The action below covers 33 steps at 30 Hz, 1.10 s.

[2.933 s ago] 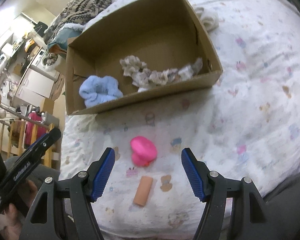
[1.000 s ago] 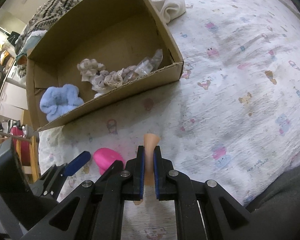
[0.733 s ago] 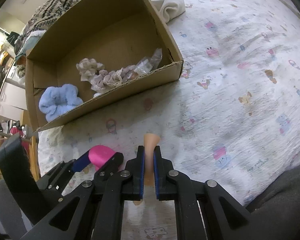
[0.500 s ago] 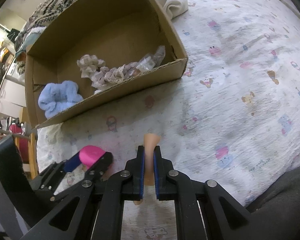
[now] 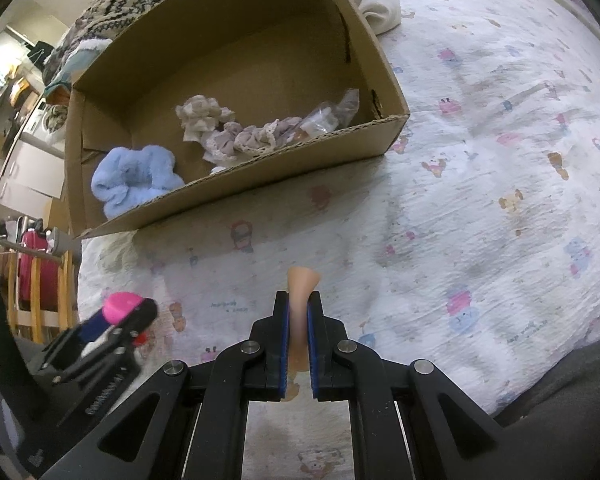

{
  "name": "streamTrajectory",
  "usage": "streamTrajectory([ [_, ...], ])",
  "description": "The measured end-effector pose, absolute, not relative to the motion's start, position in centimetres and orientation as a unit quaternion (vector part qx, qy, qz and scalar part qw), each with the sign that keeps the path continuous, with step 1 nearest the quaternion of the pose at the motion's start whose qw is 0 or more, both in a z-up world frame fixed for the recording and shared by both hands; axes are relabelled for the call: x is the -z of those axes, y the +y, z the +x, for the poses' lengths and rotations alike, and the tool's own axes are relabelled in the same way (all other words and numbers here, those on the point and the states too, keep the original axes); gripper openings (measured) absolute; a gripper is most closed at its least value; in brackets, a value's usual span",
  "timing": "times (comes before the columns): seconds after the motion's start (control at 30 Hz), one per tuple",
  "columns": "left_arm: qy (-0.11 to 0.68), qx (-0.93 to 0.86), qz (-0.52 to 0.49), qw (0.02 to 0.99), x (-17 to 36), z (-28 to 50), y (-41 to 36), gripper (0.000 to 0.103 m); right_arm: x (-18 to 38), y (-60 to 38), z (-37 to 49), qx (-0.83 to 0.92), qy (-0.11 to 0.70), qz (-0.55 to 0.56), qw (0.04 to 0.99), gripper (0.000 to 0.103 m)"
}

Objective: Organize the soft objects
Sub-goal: 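Carry the pink cup and tan sponge into the box and open both grippers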

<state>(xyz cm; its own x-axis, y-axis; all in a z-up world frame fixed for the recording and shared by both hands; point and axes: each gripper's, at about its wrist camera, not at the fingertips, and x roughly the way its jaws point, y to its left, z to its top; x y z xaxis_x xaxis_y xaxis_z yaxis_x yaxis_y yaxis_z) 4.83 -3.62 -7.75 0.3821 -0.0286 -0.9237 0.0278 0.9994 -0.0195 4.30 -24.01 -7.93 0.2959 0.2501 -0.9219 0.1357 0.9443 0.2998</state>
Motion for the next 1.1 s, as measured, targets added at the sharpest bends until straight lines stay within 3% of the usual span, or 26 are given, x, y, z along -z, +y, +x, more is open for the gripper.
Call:
streamTrajectory([
  [0.2,0.54,0.002,-0.005,0.841,6.2,3.6,-2.6,0.045,7.0,-23.2,4.0,-0.05,0.577,0.154,0.801,0.01],
  [0.77,0.442,-0.007,-0.021,0.897,-2.5,5.3,-0.2,0.045,-1.0,-24.8,4.8,-0.101,0.43,0.167,0.882,0.01],
  [1.1,0.429,0.025,-0.014,0.903,-2.9,9.8,-2.1,0.045,-1.1,-24.6,8.3,-0.107,0.432,0.143,0.884,0.01],
])
